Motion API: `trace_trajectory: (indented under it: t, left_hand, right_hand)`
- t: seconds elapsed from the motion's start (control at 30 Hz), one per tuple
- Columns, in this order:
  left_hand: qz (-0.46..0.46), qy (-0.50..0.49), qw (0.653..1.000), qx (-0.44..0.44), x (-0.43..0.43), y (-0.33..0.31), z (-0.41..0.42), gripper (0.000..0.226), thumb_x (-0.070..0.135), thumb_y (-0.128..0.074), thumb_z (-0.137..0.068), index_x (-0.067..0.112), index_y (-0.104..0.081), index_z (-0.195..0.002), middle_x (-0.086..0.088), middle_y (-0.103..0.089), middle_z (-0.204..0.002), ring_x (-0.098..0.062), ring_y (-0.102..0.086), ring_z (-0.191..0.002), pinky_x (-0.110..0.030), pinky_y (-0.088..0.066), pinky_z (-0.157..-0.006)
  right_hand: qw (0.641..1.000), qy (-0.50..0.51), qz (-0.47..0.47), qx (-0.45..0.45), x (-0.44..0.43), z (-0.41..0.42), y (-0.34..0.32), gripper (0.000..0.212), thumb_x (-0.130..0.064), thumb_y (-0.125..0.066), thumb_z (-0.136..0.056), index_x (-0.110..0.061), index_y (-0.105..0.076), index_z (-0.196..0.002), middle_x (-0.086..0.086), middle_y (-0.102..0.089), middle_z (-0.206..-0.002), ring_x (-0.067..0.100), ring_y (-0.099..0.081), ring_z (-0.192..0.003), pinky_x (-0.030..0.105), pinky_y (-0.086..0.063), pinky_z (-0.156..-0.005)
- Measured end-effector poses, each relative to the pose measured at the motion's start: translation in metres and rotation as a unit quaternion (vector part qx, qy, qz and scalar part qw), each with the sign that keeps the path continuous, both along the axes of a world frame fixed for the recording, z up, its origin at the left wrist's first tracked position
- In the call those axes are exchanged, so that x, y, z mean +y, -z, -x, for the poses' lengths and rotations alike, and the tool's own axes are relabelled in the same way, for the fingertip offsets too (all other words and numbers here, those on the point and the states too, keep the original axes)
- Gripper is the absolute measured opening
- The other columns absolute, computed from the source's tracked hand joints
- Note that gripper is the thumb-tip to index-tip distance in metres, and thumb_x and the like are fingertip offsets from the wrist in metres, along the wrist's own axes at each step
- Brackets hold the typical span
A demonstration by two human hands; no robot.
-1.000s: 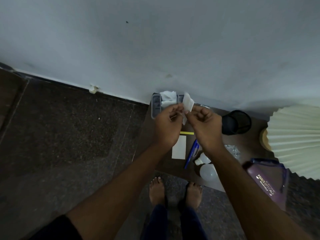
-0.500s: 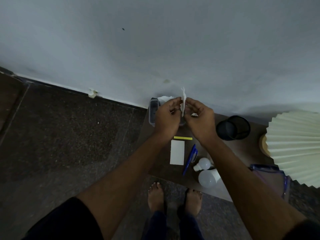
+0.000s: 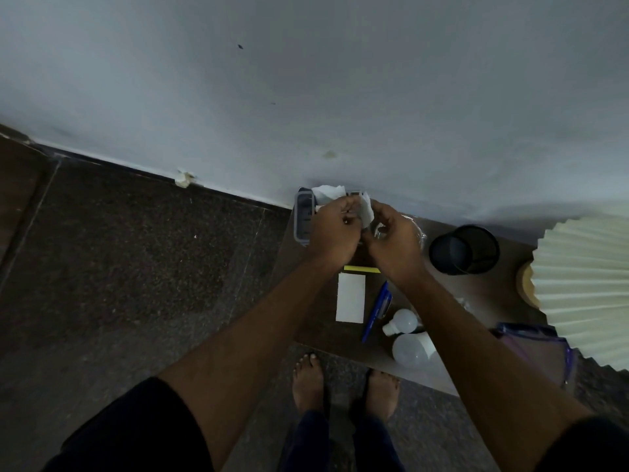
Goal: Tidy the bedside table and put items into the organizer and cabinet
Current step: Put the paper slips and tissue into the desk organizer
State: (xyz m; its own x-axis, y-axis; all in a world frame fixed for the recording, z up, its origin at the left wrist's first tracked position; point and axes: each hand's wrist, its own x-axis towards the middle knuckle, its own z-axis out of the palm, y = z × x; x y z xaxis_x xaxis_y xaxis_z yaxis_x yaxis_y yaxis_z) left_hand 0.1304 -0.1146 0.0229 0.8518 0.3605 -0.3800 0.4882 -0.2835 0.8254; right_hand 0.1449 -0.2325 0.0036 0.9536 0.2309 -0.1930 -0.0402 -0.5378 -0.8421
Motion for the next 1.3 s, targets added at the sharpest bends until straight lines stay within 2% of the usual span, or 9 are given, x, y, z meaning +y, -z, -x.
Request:
trace_trajectory:
  t: [0.3, 0.47, 0.53, 0.6, 0.77, 0.9, 1.07, 1.2, 1.3]
  left_hand:
    - [0.024, 0.006, 1.0, -0.001, -0.001, 0.004, 0.001, 0.041, 0.005, -0.055, -0.099, 0.017, -0.06, -0.138, -0.003, -0.066, -0.134, -0.011, -0.062, -0.117, 0.0, -0.043, -0.072]
    - [0.032, 0.002, 0.999, -0.014, 0.0, 0.007, 0.004, 0.042, 0.004, -0.056, -0.099, 0.015, -0.059, -0.139, -0.003, -0.066, -0.133, -0.003, -0.062, -0.107, -0.001, -0.048, -0.075]
    - [0.034, 0.005, 0.999, -0.019, 0.0, 0.007, 0.006, 0.043, 0.003, -0.057, -0.098, 0.012, -0.057, -0.141, -0.004, -0.064, -0.137, -0.007, -0.062, -0.116, -0.01, -0.05, -0.091]
    - [0.045, 0.005, 0.999, -0.018, -0.001, 0.008, 0.008, 0.045, 0.002, -0.058, -0.097, 0.009, -0.056, -0.141, -0.004, -0.062, -0.14, -0.013, -0.06, -0.125, -0.015, -0.048, -0.1]
    - [0.057, -0.004, 0.998, -0.015, -0.003, 0.009, 0.009, 0.045, 0.0, -0.059, -0.095, 0.01, -0.058, -0.139, -0.004, -0.064, -0.137, -0.011, -0.061, -0.123, -0.005, -0.045, -0.089]
    - [0.07, -0.011, 0.997, -0.015, -0.004, 0.006, 0.008, 0.041, 0.0, -0.056, -0.097, 0.01, -0.061, -0.136, -0.004, -0.067, -0.133, -0.011, -0.064, -0.119, -0.02, -0.051, -0.099]
    - [0.081, -0.036, 0.996, -0.001, -0.003, 0.006, 0.005, 0.038, -0.002, -0.051, -0.098, 0.006, -0.064, -0.132, -0.001, -0.07, -0.124, 0.004, -0.063, -0.097, 0.004, -0.046, -0.069]
    - [0.072, -0.032, 0.997, 0.006, -0.003, 0.007, 0.004, 0.032, -0.002, -0.049, -0.097, 0.009, -0.073, -0.116, 0.02, -0.067, -0.088, 0.016, -0.064, -0.074, -0.002, -0.048, -0.063]
    - [0.075, -0.034, 0.997, 0.012, -0.005, 0.004, 0.002, 0.032, 0.001, -0.051, -0.097, 0.013, -0.073, -0.115, 0.012, -0.073, -0.096, 0.004, -0.068, -0.086, -0.011, -0.053, -0.074]
  right_hand:
    - [1.0, -0.001, -0.016, 0.012, 0.0, 0.0, 0.009, 0.054, -0.005, -0.066, -0.092, -0.016, -0.052, -0.143, -0.032, -0.054, -0.113, -0.035, -0.048, -0.097, -0.009, -0.038, -0.078]
    - [0.999, 0.036, -0.004, -0.006, 0.001, -0.001, 0.01, 0.05, -0.013, -0.072, -0.09, -0.02, -0.055, -0.137, -0.004, -0.064, -0.129, 0.004, -0.061, -0.109, 0.009, -0.052, -0.082]
    - [0.998, 0.047, 0.025, -0.037, 0.003, -0.002, 0.009, 0.038, -0.018, -0.074, -0.088, -0.018, -0.061, -0.124, -0.001, -0.067, -0.113, 0.012, -0.065, -0.096, 0.023, -0.057, -0.078]
    - [0.995, 0.062, 0.045, -0.057, 0.004, -0.001, 0.007, 0.025, -0.018, -0.075, -0.087, -0.022, -0.062, -0.108, -0.01, -0.064, -0.09, 0.006, -0.063, -0.078, 0.019, -0.056, -0.068]
    - [0.991, 0.109, 0.065, -0.049, 0.01, -0.007, -0.001, 0.027, -0.018, -0.075, -0.086, -0.019, -0.063, -0.111, -0.02, -0.055, -0.072, -0.006, -0.057, -0.065, 0.004, -0.039, -0.056]
    - [0.99, 0.113, 0.07, -0.053, 0.014, -0.013, -0.007, 0.029, -0.017, -0.077, -0.084, -0.013, -0.064, -0.109, -0.019, -0.053, -0.066, -0.007, -0.054, -0.059, -0.001, -0.04, -0.053]
    - [0.991, 0.098, 0.083, -0.035, 0.016, -0.018, -0.007, 0.027, -0.017, -0.077, -0.084, -0.011, -0.067, -0.108, -0.019, -0.053, -0.065, -0.007, -0.054, -0.058, 0.001, -0.039, -0.055]
    - [0.992, 0.088, 0.083, -0.026, 0.017, -0.021, -0.005, 0.028, -0.021, -0.077, -0.086, -0.01, -0.069, -0.11, -0.015, -0.06, -0.073, -0.008, -0.053, -0.061, -0.003, -0.039, -0.058]
    - [0.994, 0.081, 0.076, -0.023, 0.016, -0.019, -0.004, 0.028, -0.019, -0.075, -0.088, -0.007, -0.069, -0.112, -0.005, -0.067, -0.085, -0.002, -0.056, -0.067, -0.002, -0.041, -0.059]
